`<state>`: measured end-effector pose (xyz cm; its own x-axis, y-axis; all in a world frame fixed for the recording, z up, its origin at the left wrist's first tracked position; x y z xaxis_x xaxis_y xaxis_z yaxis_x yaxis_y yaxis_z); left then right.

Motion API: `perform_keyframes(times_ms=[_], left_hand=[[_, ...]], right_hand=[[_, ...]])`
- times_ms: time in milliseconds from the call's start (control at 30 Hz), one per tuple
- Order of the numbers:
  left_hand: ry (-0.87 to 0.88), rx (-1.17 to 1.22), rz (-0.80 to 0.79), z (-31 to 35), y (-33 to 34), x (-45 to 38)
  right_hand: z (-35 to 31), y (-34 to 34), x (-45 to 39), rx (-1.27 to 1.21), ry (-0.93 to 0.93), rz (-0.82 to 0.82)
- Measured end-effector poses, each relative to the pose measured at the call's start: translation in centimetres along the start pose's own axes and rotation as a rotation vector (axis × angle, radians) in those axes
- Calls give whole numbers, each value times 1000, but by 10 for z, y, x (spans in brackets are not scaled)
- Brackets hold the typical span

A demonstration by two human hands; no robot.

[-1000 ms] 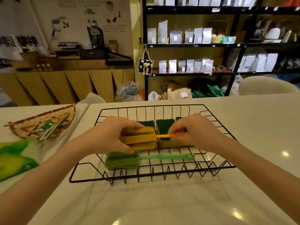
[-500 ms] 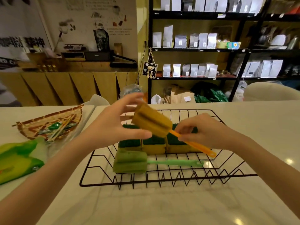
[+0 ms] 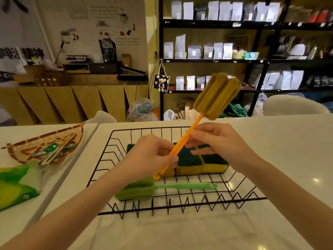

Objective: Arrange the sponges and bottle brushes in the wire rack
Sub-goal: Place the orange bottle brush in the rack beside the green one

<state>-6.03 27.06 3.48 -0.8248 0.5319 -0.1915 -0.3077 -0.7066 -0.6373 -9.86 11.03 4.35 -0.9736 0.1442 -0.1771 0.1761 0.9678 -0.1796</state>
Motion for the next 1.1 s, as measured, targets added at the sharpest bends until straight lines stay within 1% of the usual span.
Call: perform_keyframes(times_ms=[67,133,200,233,267,300,333,367,400,433,500,733,867,1100], left_hand=[[-8,-129,-19,-6,-5,0],[-1,-296,-87,-11,-6,0],[27,-439,-169,-12,-6,1],[43,-490,-213,-11,-6,3],[62,-531,-257,-10,-5,5],[83,-567,-297,-9,-3,7],[101,-597,-328,-8,-2,8],[114,-617,-351,-7,-1,10],[122,-627,-366,-7,0,11],[127,-630,-377,-7,1,12],[129,-631,-402,-8,4,14],[87,-585,-509,-10,16,16],[112,-672,-567,-9,35,14],[118,-758,-617,-18,59,2]], right_hand=[[-3,-6,8,217,21,-107],[-16,-15,19,345,-111,-166],[-31,-28,28,404,-280,-146],[-35,-35,30,473,-333,-143],[-35,-41,28,609,-355,-175],[-30,-44,26,778,-320,-257],[-20,-47,22,933,-218,-367],[-10,-49,19,1036,-88,-482],[0,-50,18,1072,13,-578],[7,-49,18,1062,63,-645],[16,-49,17,1018,66,-693],[31,-47,12,1019,31,-639],[39,-46,15,1029,40,-628],[54,-44,19,1041,67,-603]])
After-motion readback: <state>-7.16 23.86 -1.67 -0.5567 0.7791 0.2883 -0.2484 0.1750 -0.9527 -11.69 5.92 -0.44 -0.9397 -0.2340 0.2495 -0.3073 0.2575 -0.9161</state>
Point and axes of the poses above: each hand's wrist, its own x-axis away from the middle knuckle, its own y-axis out of the palm, z = x × y, the point moved 3 cm from there along -x, towards the middle knuckle, and after that the axes turned 6 degrees about z, right-handed, at the moved point
